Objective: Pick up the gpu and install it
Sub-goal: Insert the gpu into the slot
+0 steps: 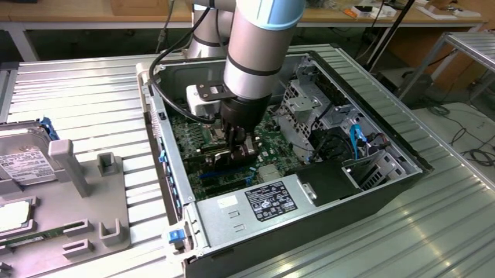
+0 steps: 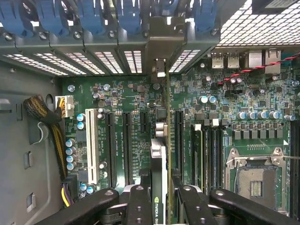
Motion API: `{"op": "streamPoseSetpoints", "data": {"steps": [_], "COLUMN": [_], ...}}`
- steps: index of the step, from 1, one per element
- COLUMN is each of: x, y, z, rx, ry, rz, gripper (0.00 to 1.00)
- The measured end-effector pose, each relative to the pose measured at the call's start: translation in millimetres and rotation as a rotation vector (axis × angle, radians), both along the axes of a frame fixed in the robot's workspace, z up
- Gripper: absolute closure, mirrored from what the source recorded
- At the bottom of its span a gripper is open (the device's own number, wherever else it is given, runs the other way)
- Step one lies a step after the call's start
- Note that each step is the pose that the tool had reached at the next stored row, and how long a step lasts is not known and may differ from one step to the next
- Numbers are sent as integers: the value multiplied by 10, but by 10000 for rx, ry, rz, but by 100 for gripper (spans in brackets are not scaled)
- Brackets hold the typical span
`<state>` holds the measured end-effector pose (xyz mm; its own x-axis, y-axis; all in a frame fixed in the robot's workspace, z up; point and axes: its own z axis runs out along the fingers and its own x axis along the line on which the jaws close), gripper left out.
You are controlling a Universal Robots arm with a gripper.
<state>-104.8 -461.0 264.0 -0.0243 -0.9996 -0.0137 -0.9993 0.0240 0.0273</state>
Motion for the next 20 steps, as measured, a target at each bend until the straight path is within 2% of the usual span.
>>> {"op": "streamPoseSetpoints", "data": {"steps": [6,9,20], "x": [-9,-10,-19], "y": [2,22,6], "z": [-1,0,-27], "rx": [1,1,-7], "ry": [-1,0,4], "rz": [0,-4,-4], "gripper": [73,73,73]}}
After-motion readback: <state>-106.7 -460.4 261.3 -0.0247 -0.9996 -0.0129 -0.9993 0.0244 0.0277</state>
